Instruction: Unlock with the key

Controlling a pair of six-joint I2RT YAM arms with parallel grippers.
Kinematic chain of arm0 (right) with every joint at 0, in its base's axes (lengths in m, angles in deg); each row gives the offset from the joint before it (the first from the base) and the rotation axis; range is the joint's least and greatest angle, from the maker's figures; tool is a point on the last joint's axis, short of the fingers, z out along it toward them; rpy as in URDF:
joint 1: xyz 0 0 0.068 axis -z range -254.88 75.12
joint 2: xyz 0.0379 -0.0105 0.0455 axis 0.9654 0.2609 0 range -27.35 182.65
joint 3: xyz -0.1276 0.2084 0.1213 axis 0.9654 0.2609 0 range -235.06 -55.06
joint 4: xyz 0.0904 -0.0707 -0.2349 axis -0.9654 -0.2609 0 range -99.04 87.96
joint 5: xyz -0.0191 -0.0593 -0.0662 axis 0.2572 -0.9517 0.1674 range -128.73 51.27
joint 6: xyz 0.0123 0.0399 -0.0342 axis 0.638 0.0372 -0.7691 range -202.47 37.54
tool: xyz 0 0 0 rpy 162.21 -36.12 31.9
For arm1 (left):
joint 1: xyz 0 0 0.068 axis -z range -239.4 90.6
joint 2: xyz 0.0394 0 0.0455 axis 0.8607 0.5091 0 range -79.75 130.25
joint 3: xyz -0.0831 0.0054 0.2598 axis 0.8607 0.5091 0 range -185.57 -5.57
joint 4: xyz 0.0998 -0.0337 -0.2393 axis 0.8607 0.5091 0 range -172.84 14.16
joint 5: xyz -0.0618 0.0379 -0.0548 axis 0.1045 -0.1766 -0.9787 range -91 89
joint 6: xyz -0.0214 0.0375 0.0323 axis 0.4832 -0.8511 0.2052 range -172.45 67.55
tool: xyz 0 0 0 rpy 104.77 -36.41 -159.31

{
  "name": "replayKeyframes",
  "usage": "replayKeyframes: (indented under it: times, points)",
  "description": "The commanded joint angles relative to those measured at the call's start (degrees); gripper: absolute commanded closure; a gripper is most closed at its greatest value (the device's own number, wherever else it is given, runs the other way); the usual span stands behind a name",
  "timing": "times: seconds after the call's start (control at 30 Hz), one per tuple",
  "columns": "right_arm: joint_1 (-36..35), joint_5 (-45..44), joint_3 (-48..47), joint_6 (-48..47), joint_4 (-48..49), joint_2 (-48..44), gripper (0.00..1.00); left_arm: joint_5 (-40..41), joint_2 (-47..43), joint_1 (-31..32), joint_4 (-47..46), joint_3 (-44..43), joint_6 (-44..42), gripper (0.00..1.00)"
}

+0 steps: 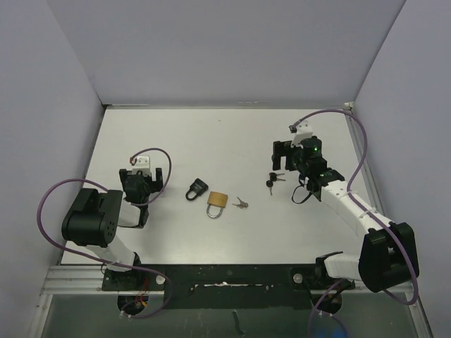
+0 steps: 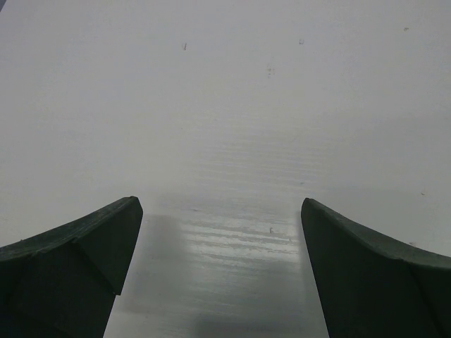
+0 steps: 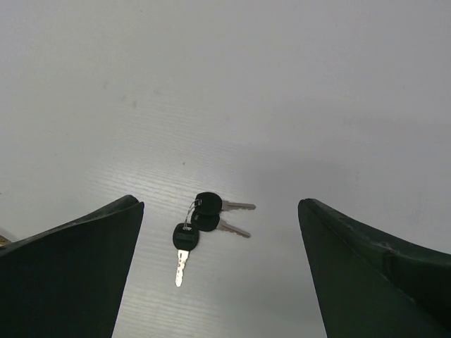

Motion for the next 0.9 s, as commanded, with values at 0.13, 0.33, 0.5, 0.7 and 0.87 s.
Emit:
replayKeyframes:
  times: [0.13,0.33,0.5,0.7,0.87]
  points:
    - [-0.1,2.8,0.0,2.3,5.7,0.8,0.02,0.4,-1.6,-0.2,-2.0,-1.3,0.7,0.02]
    - [0.0,4.1,0.4,3.1,7.4,1.5,0.02,0.3,-1.7,-0.4,-1.4,-1.7,0.9,0.02]
    - [0.0,4.7,-0.1,3.1,6.7,2.2,0.02,0.2,-1.7,-0.3,-1.6,-1.5,0.9,0.02]
    - [0.0,3.5,0.6,2.3,3.9,0.1,0.02,3.7,-6.8,1.4,5.4,-3.1,-1.1,0.02]
    - [-0.1,3.8,1.0,2.8,4.9,1.2,0.02,14.0,-12.6,11.4,13.8,-10.1,-6.1,0.02]
